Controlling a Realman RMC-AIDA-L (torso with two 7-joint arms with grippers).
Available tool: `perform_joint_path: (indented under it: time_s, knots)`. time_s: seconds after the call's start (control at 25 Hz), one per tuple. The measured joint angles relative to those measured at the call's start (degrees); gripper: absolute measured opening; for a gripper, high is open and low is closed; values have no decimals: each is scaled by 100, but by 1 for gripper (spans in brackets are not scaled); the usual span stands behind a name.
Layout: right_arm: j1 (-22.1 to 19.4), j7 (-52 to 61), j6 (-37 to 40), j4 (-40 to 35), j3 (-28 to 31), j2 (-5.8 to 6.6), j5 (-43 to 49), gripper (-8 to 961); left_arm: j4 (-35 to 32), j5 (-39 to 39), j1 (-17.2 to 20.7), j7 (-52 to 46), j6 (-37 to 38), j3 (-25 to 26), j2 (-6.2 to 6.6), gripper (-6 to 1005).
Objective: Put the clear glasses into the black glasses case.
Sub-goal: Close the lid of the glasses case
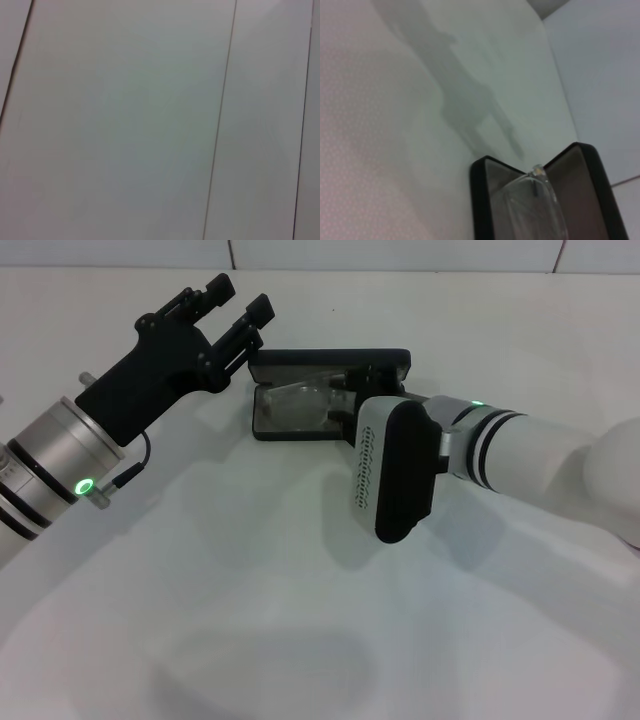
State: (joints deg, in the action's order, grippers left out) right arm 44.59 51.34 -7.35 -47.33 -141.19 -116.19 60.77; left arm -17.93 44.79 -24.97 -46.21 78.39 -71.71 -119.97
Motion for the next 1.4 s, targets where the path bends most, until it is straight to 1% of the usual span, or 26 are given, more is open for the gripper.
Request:
perform_joint_path:
  time_s: [0.08, 0.28, 0.52, 0.96, 1.24, 1.4]
  knots:
    - [15, -12, -6, 6, -25, 0, -78, 316, 0, 1, -3, 0, 0, 0, 0, 568]
    - [13, -18, -21, -4, -20, 0, -96, 242, 8, 3, 0, -1, 0, 0, 0, 568]
    - [-25, -24, -68, -78, -21, 0, -90, 115, 11, 2, 8, -2, 0, 0, 0, 568]
    - [-396, -388, -714, -581, -211, 0, -49, 65, -3, 1, 10, -2, 0, 0, 4, 568]
    - [-383, -423, -1385, -751, -577, 0, -100, 65, 1, 3, 10, -2, 70, -9, 1, 568]
    - [-372, -425, -1546, -779, -652, 0, -142, 66, 30, 3, 10, -2, 170, -10, 0, 568]
